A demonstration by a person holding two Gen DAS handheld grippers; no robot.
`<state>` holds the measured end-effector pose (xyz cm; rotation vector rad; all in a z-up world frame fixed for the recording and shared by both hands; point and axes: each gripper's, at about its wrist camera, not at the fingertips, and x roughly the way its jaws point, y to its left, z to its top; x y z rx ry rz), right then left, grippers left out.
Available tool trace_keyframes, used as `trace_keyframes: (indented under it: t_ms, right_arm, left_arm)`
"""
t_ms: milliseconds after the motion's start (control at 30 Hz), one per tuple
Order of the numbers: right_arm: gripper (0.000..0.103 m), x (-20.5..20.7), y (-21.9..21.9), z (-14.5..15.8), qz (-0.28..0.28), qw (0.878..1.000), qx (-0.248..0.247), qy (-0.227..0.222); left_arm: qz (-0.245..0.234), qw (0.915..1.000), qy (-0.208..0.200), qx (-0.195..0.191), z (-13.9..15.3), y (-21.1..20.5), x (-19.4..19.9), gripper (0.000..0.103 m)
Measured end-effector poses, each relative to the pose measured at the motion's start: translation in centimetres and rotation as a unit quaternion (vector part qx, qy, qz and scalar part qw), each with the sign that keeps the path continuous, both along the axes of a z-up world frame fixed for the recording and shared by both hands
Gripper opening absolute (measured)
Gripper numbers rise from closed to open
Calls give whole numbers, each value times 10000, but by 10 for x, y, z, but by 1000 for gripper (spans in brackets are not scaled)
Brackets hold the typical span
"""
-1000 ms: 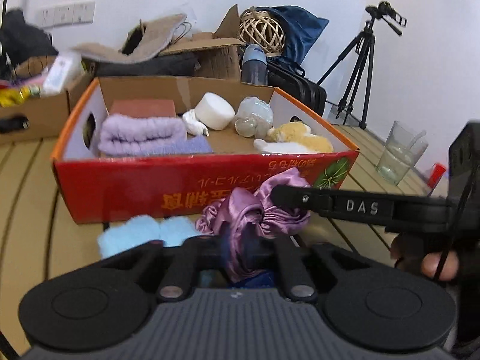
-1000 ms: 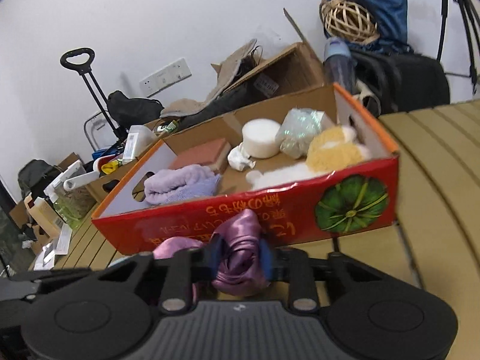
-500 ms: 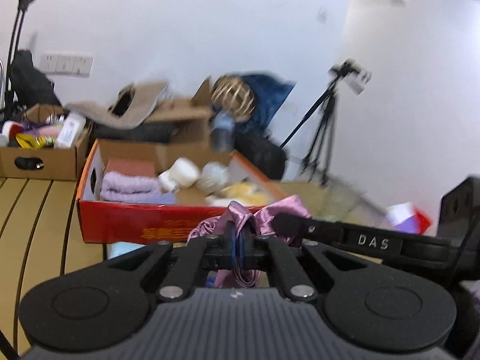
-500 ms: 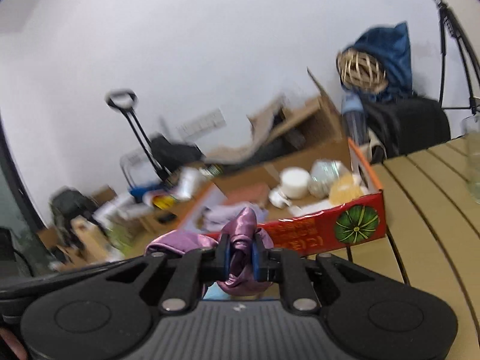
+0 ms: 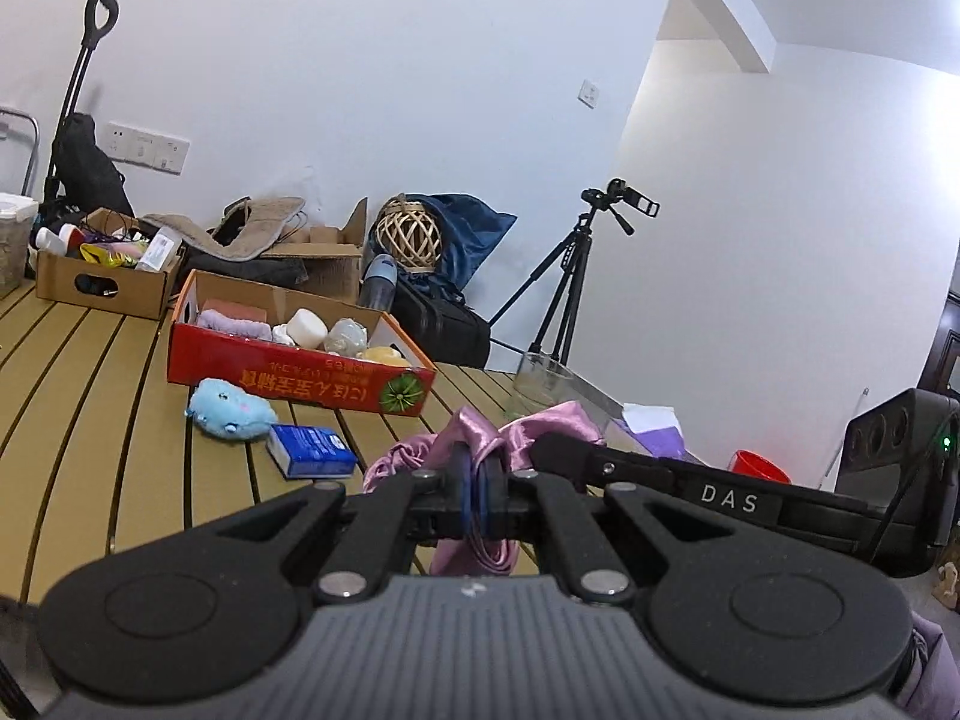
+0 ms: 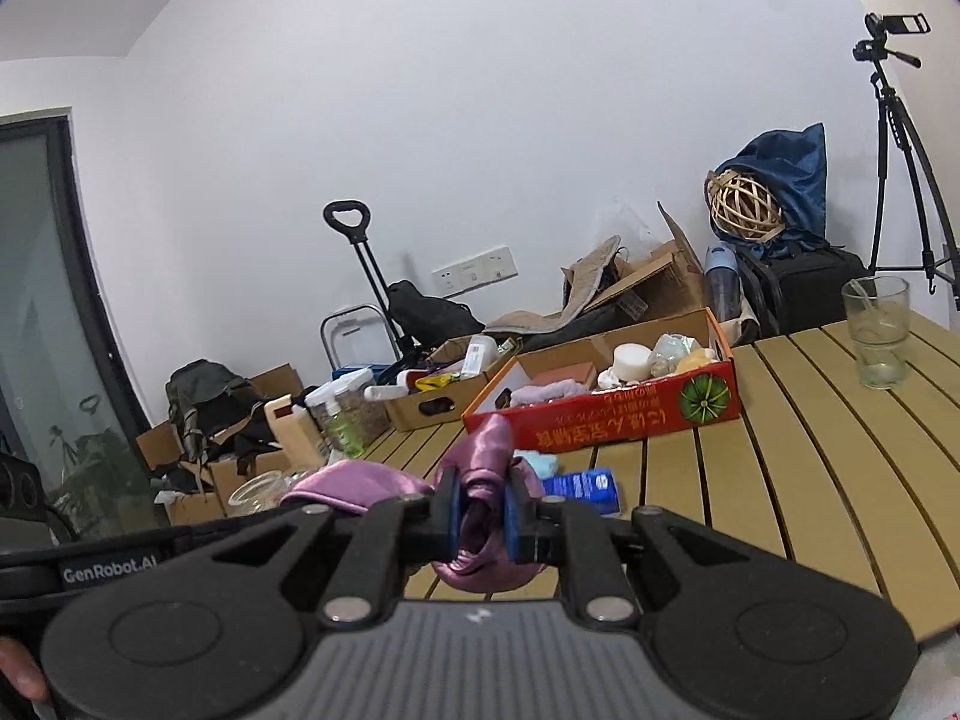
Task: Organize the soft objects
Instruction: 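Carry the purple bow into the box and open both grippers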
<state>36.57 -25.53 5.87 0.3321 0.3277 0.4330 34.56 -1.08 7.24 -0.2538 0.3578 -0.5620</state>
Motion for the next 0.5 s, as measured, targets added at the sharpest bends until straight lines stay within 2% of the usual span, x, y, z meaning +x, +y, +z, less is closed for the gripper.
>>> trace_keyframes:
  t_ms: [133,300,433,500]
  right_arm:
    - [13,-25,0,5,5,9999,10,-141]
    - [13,-35,-1,8,-13,9997,30,-236]
    - [13,-21,-2,7,70,9997,143,-202]
    - [13,0,-3,10,165,9994,244,-159]
  left_arm:
    - [5,9999,-148,-9,6,1,-21,3]
    - [53,9997,-230,-89,8,2,-27,3]
    - [69,9996,-250,-118,8,3,-10,3]
    - [46,9994,-315,-165,11,5,7,3]
